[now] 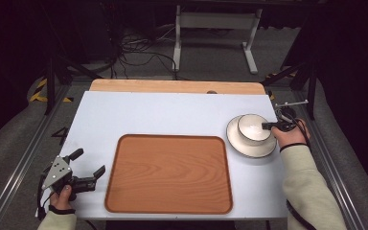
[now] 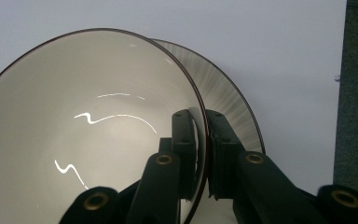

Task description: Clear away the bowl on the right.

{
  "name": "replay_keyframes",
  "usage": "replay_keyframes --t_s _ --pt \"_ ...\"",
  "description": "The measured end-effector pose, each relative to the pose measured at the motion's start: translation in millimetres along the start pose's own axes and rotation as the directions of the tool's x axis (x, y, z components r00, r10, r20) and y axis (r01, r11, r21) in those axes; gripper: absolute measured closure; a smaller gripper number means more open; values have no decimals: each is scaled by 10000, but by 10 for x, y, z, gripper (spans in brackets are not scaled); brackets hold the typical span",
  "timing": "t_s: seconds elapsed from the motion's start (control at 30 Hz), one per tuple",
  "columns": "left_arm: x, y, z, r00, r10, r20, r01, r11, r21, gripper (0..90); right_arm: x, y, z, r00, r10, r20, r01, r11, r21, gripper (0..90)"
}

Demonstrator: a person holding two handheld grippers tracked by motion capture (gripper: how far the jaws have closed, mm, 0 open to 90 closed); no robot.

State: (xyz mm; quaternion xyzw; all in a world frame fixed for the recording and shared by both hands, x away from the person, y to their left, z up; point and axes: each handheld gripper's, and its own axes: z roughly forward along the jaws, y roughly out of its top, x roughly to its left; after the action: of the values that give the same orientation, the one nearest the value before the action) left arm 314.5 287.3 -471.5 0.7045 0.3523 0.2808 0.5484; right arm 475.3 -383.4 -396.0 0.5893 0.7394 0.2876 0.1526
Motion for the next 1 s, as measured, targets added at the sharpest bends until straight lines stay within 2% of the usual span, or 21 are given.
replay_keyframes --t_s 0.1,0.23,0.33,0.37,0.6,1.0 --pt "-1 0 0 10000 16 -2 -16 10000 0 3 5 3 -23 9997 233 -54 -233 9997 -17 832" --pt "-5 1 3 10000 39 6 -39 10000 10 4 49 28 -94 9999 70 90 -70 9999 -94 828" --pt "-5 1 3 10000 42 7 -42 10000 0 3 55 40 -116 9999 134 24 -133 9999 -71 828" --pt "-6 1 4 10000 43 7 -43 10000 4 3 62 60 -152 9996 285 -7 -285 9996 -89 828" --pt "-7 1 3 10000 54 -2 -54 10000 13 3 143 121 -255 9997 200 119 -199 9998 -74 824" --pt "-11 3 3 9999 110 -6 -110 9999 76 3 276 208 -411 9997 242 -105 -243 9996 -129 822"
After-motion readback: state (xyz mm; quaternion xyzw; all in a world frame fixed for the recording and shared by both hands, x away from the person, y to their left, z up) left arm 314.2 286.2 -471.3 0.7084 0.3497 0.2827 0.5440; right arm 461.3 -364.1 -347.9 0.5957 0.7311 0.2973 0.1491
